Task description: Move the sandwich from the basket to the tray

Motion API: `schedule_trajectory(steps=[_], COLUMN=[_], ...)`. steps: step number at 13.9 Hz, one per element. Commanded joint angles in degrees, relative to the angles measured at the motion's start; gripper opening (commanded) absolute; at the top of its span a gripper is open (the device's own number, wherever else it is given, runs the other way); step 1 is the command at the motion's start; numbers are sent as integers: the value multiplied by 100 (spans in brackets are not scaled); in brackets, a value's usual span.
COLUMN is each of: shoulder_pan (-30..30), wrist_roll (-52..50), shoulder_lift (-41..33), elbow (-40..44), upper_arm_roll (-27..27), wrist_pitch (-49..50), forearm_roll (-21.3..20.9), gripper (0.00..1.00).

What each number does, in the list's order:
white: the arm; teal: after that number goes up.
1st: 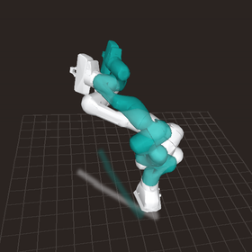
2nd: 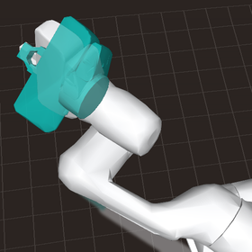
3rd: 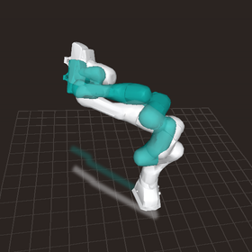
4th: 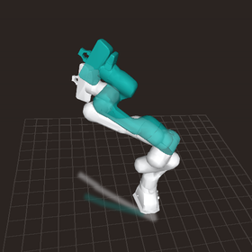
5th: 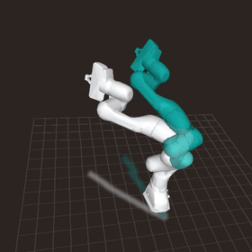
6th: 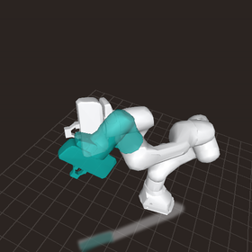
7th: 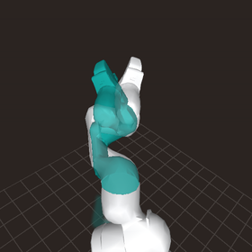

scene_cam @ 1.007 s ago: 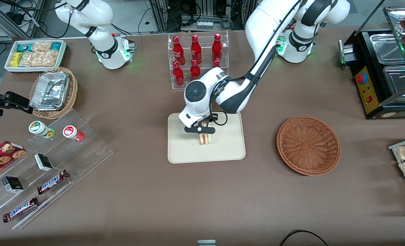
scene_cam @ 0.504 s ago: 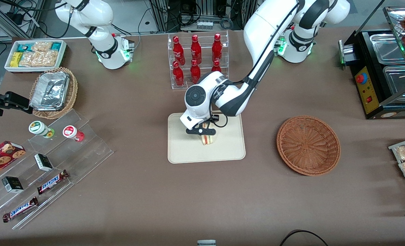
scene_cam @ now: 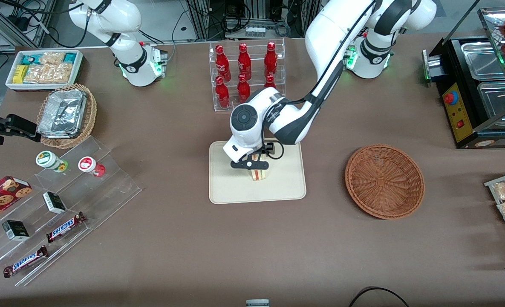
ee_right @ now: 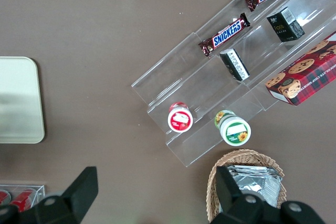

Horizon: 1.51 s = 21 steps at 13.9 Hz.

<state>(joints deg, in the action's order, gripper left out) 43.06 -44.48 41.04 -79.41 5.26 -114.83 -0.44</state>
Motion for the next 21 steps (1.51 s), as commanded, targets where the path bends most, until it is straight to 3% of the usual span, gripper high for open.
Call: schedule_trajectory(steps=[1,9,14,21], shoulder_pan=[-148,-1316,-2169,-3347], wrist_roll=[-306,-193,983,2706], shoulder_lift=[-534,-2257,-2847,-3699], elbow=[-57,-101,-127,-873], upper_arm_roll=[-60,-69,-78,-78], wrist_pitch=[277,2050,2860,2879], forearm_roll=[35,-26,-70,-79], gripper=[99,100,100,100])
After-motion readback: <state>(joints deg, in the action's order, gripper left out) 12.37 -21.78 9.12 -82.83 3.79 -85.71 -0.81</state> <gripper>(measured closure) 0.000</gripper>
